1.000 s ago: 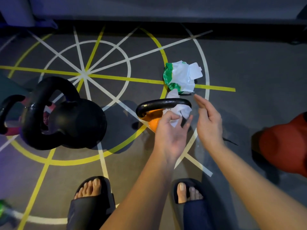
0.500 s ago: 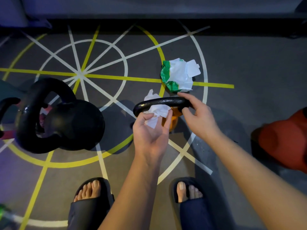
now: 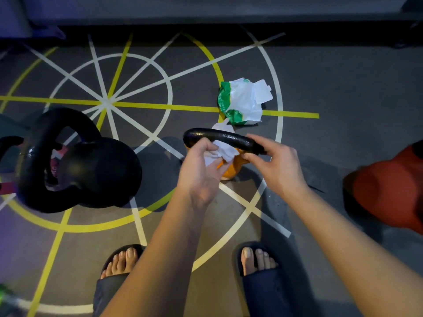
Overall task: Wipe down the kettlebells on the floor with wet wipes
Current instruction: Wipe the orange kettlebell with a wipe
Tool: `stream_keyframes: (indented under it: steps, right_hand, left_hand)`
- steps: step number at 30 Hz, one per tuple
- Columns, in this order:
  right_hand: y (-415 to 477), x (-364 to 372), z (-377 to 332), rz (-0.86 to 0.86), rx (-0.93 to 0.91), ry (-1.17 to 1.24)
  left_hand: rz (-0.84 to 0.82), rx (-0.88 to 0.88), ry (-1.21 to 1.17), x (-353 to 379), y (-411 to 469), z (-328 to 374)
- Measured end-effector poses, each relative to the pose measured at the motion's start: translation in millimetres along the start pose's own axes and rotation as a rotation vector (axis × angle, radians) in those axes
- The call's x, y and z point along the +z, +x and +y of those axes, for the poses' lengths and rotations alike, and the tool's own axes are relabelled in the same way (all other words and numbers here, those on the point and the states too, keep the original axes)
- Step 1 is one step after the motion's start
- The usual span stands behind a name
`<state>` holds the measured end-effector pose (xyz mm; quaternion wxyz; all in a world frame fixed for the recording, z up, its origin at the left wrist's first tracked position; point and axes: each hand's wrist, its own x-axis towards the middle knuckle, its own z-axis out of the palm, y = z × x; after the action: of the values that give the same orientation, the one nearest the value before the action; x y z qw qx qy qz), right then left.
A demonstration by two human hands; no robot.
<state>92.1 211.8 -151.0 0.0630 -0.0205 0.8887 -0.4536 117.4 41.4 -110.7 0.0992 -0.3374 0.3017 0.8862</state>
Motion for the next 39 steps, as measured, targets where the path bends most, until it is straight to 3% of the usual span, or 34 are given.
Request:
stream_keyframes:
  steps: [5,7,12,14,18,21,26,31,35,39]
  right_hand:
    - [-3,-10,7,-0.109,0.047,0.007]
    - [-9,-7,8,-0.135,0.044,0.01]
    - [-9,-2,-7,-0.084,0.049,0.069]
    - [-3,0,-18,-0.051,-0.024,0.05]
    - [6,11,-28,-0.101,-0.167,0.014]
    - [8,19,-21,-0.104,-0.278,-0.063]
    - [18,17,-5,-0.089,-0.45,-0.092]
    - [31,-1,-11,-0.208,-0.408,-0.132]
    - [46,-14,-16,-0.231,-0.461,-0.226]
    - [42,-14,-16,-0.211,-0.477,-0.231]
  left_hand:
    - [-0.096,0.009,0.031,11,-10,-27]
    - [-0.098,0.025,-0.127,6,-8,-21]
    - [0.132,0.091,-0.569,-10,-9,2]
    - [0.121,0.121,-0.552,-12,-11,0]
    - [0.006,0.124,-0.169,-15,-6,-10]
    - [-0.091,0.1,-0.058,-15,-1,-10]
    - [-0.047,0.051,-0.19,-19,-2,-4]
    - [0.019,0.017,-0.364,-24,-2,2]
    - [0.087,0.002,-0.4,-22,-7,-5]
    - [0.111,-0.054,-0.609,-23,-9,-7]
